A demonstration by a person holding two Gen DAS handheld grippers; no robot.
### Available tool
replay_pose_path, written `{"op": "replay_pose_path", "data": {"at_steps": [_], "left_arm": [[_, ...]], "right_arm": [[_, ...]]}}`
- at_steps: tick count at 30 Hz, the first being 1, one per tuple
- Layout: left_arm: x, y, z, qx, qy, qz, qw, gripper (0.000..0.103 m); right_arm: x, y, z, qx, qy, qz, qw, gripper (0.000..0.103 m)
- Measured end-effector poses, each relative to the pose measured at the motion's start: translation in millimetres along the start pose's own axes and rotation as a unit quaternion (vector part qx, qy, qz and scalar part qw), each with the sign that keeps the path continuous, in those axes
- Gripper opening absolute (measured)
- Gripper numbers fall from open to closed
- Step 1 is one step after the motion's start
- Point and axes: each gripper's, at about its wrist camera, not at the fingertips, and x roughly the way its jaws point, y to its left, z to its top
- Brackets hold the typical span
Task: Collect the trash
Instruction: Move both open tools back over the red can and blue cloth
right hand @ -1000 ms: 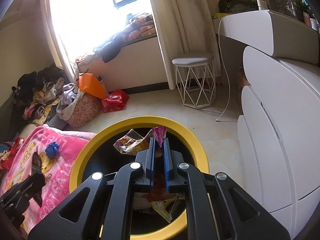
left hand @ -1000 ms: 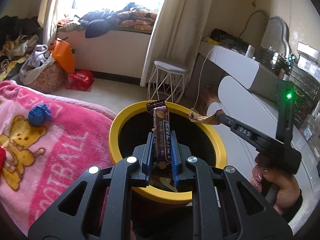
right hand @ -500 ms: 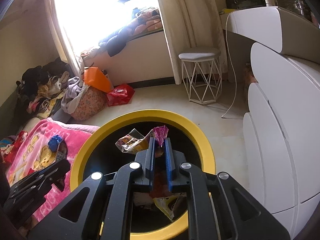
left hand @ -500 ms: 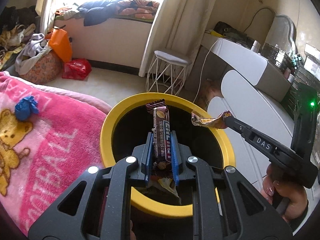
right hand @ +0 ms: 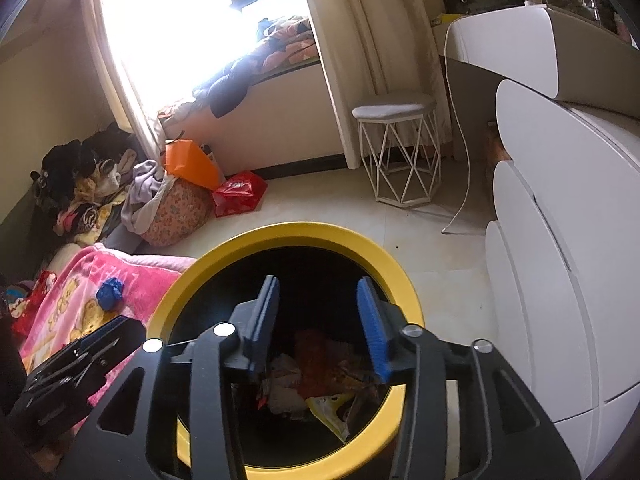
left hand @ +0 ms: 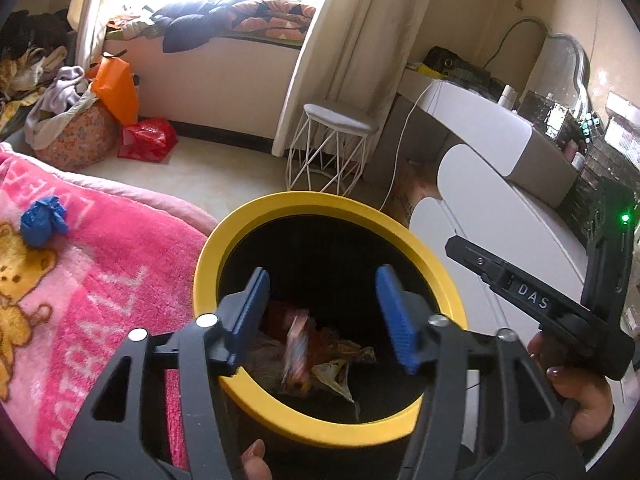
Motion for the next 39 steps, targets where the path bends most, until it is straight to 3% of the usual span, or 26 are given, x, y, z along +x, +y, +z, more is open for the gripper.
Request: {"op": "replay_pose_path", "data": {"at_steps": [1,2,6,27,39], "left_arm": [[-2.8,0.0,0.1,-0.002,-0.003,-0.003,1.0,0.077],[-4.8,0.4,0.7,-0.004,-0.006,-0.006,1.0,0.084],[-16.9,-1.3,1.3,0.0,-0.023,-0.004,0.9997,0.092],[-97.1,48.1,-9.4,0.017,-0.094,0.119,0.9883,0.092],[-138.0,127.9,-24.0,-0.041,-0.11,0.198,0.9732,0.092]], "right_arm": [[-0.9,0.2,0.4,0.0,-0.002,0.001,1.0,0.045],[-1.5,0.8,0.9,0.0,-0.004,0.0,1.0,0.049],[-5.2,3.7,2.4,0.0,-0.012,0.002,1.0,0.054],[-30.0,78.6,1.5,-0.074,-0.049,0.076,0.993,0.076],[-4.0,171.7,-1.9,-0.151,-0.021,0.152,0.977,0.077]]}}
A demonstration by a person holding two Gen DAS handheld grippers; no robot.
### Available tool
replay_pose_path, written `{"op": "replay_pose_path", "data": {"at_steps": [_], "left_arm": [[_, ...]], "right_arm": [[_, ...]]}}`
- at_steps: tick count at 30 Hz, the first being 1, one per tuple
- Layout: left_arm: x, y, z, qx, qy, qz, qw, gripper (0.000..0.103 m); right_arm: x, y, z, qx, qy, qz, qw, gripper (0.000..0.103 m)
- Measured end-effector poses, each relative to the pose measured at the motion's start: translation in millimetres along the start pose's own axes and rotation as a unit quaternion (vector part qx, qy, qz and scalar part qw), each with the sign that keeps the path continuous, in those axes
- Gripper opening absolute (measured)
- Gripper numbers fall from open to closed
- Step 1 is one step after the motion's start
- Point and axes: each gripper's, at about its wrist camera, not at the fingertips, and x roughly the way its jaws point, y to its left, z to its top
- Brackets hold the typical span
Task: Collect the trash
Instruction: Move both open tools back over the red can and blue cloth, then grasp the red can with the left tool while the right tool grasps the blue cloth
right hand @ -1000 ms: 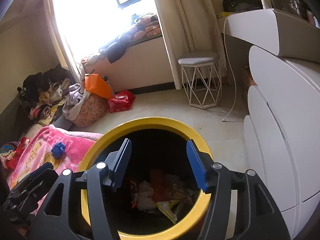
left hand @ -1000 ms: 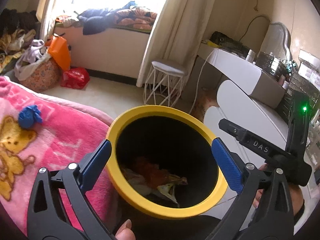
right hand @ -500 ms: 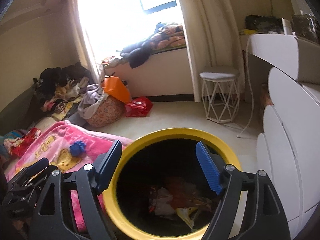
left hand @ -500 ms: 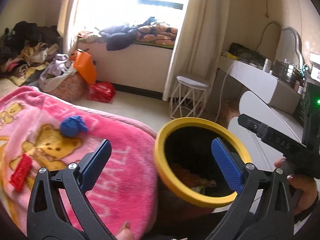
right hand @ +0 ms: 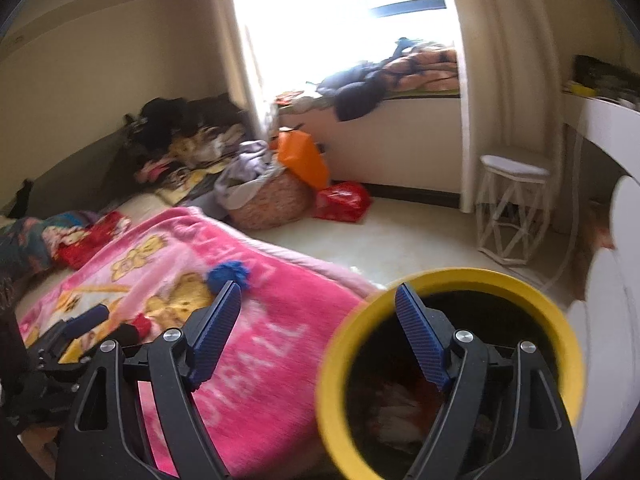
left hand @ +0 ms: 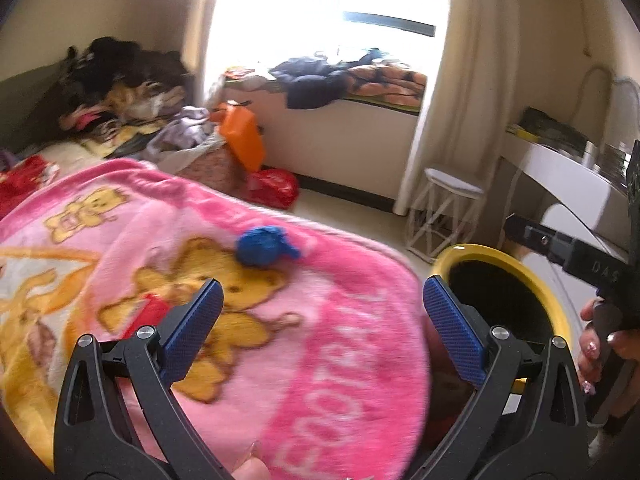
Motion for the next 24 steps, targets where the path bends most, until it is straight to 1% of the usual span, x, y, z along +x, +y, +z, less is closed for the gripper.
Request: {"op": "replay_pose_path", "data": {"at_steps": [1,4,6,7,9,10,11,13,16,18,21,24], "left_arm": [[0.0,7.6,-1.0,-0.004,0.0,0.007,1.0,0.092],[1.3,34.9,-3.4,-0.022,0.003,0.031,0.9993,0.092],[2.2,50.8,-4.8,-0.03,0.005,0.044,0.9986,0.092],[2.6,58.3,-6.1,-0.033,0.006,0.05,0.9982,0.092],[4.3,75.8,-8.4,-0.042,0.01,0.063,0.9971,0.092],[4.9,83.0,-10.0,-0.046,0.011,0.068,0.9966,0.092],[6.8,90.5,-11.2,-0.05,0.015,0.072,0.996,0.092],[10.9,104.0,-14.1,-0.061,0.024,0.08,0.9947,0.092],[15.3,122.3,-20.1,-0.081,0.035,0.084,0.9925,0.092],[17.7,130.0,-24.5,-0.091,0.043,0.085,0.9912,0.092],[22.4,139.3,-30.7,-0.106,0.055,0.082,0.9895,0.092],[27.5,145.3,-36.4,-0.114,0.066,0.077,0.9883,0.086]], "right_arm": [[10.3,10.2,3.9,-0.008,0.002,0.012,1.0,0.077],[34.8,33.3,10.8,-0.036,0.013,0.024,0.999,0.077],[59.1,50.5,14.1,-0.058,0.025,0.028,0.998,0.077],[67.6,55.6,14.9,-0.062,0.028,0.028,0.997,0.077],[94.8,64.6,15.2,-0.065,0.047,0.027,0.996,0.076],[104.3,65.8,13.9,-0.063,0.057,0.029,0.996,0.074],[117.0,68.4,12.5,-0.063,0.07,0.03,0.995,0.068],[141.9,76.1,9.4,-0.064,0.093,0.036,0.993,0.062],[173.5,85.6,1.9,-0.073,0.123,0.038,0.989,0.047],[188.3,88.9,-2.9,-0.08,0.134,0.035,0.987,0.047],[210.6,92.0,-8.3,-0.094,0.152,0.028,0.984,0.042],[226.6,92.7,-12.2,-0.095,0.164,0.028,0.981,0.04]]}}
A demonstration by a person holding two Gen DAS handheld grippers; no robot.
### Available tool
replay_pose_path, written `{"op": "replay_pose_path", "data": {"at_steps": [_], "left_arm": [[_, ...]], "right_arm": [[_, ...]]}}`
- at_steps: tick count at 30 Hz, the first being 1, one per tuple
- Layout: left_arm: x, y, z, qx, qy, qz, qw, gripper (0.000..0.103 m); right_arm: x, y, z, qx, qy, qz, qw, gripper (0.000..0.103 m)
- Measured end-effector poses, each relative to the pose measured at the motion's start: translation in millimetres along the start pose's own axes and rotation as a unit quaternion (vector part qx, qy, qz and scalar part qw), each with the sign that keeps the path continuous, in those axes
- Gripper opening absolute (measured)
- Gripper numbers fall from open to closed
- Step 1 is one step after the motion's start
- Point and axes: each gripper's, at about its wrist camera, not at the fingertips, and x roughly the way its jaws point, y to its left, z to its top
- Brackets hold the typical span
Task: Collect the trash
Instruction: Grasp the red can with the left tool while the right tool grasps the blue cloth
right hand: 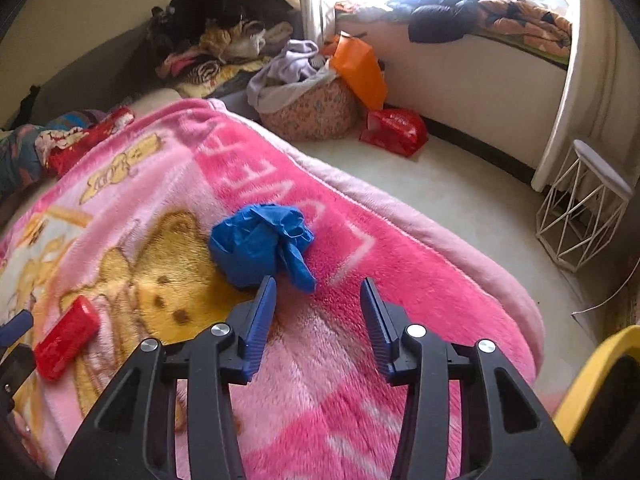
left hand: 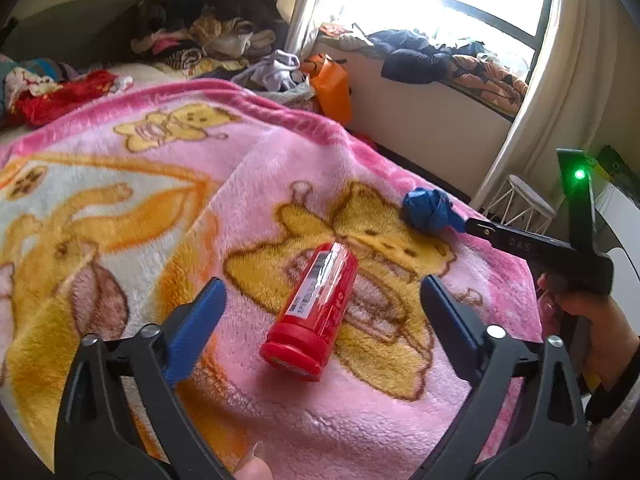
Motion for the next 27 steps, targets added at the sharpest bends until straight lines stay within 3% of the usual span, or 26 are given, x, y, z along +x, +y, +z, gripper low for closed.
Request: {"op": "replay_pose_path", "data": {"at_steps": [3,7,10,17,20,22,27], "left_arm": [[4.5,3.4,-3.3,-0.005,0.008,-0.002,0.9999,0.083],[9.5,5.1,-6.1,-0.005,0.018,-0.004,0.9998,0.077],[12.2,6.5,-8.6,-0.009,0.024,-0.002,0.9997,0.072],[18.3,3.5,-11.7,-0.003,0.037,0.007,0.9993,0.061],[21.4,1.2,-11.9,0.0,0.042,0.015,0.999,0.048],[22.4,-0.6,-11.7,0.004,0.045,0.021,0.9988,0.034],[16.2,-9.5,-11.1,0.008,0.043,0.017,0.9989,0.026]], "right_arm": [[14.9,1.3,1.1,-0.003,0.01,0.005,1.0,0.034],[21.8,5.5,-0.8,-0.011,0.014,0.013,1.0,0.011],[13.0,9.2,-2.7,-0.013,0.002,0.024,1.0,0.003],[-27.1,16.2,-18.0,-0.01,-0.028,0.051,0.998,0.002],[-44.3,18.1,-27.7,-0.004,-0.035,0.056,0.998,0.002],[-55.4,18.9,-34.6,0.0,-0.04,0.061,0.997,0.002],[-85.6,19.1,-49.8,0.011,-0.056,0.068,0.996,0.002]]}}
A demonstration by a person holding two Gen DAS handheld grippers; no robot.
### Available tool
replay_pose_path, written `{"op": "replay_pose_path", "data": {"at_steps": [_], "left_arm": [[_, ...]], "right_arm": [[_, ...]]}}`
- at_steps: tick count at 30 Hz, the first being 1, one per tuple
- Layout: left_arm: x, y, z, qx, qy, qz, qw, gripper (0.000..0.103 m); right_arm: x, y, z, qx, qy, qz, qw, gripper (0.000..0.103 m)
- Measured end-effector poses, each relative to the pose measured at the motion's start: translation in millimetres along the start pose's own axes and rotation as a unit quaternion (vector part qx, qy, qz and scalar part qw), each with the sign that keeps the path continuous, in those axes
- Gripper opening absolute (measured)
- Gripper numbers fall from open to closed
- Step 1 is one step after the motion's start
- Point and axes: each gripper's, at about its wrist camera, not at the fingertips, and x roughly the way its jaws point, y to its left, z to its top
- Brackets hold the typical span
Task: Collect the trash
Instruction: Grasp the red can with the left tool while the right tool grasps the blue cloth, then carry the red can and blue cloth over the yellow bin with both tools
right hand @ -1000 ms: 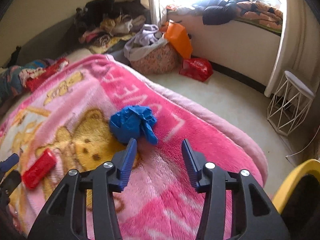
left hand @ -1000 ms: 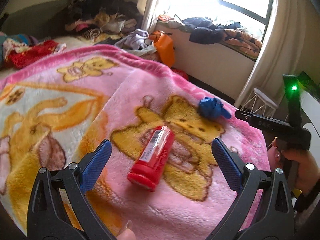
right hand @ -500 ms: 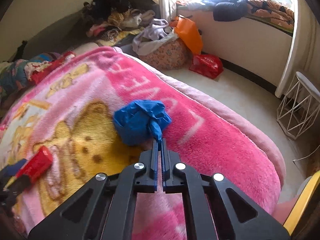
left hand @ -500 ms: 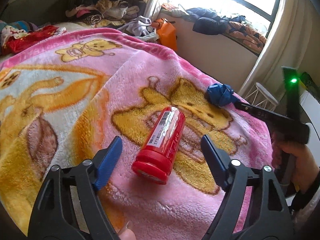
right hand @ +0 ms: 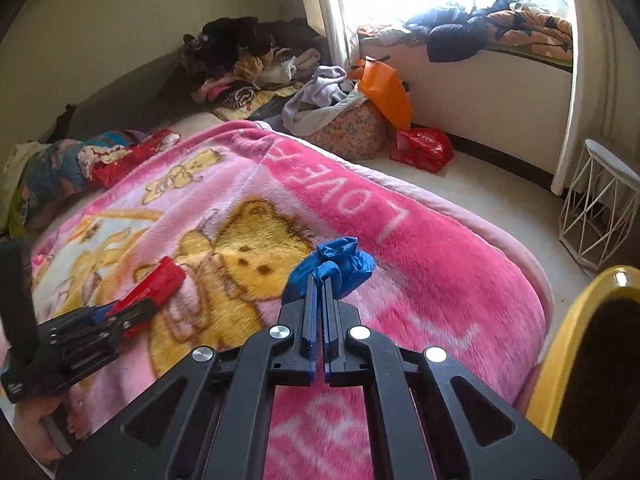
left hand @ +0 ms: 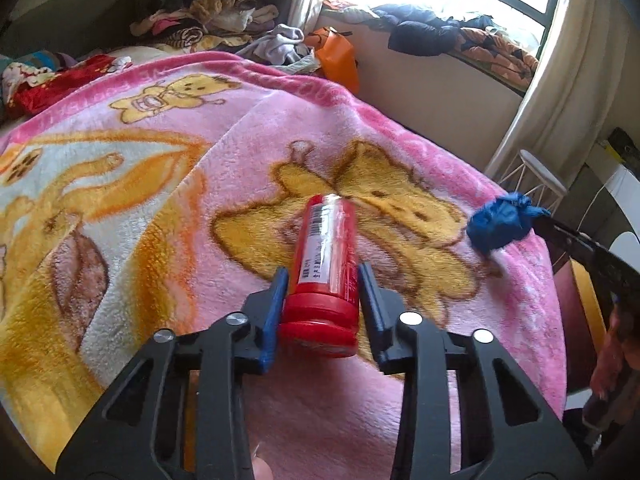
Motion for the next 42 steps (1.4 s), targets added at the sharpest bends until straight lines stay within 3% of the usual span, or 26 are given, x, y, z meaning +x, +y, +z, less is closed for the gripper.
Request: {"op": "replay_pose_path", "data": {"at_steps": [18,42], "left_arm": [[-61.1,-74.8,11.9,0.034,-0.056,-0.077,0.9949,0.026],[-97.7,-149.7,14.5,0.085,-0.081,-0.143,0.9828,0.026]], "right_arm": [[-89.7,-3.2,-11.7,0.032,-0.061,0.01,0.998,0.002],[-172.7,-62.1,-32.9,0.092,-0.11,-0.048,0.989,0.002]]}}
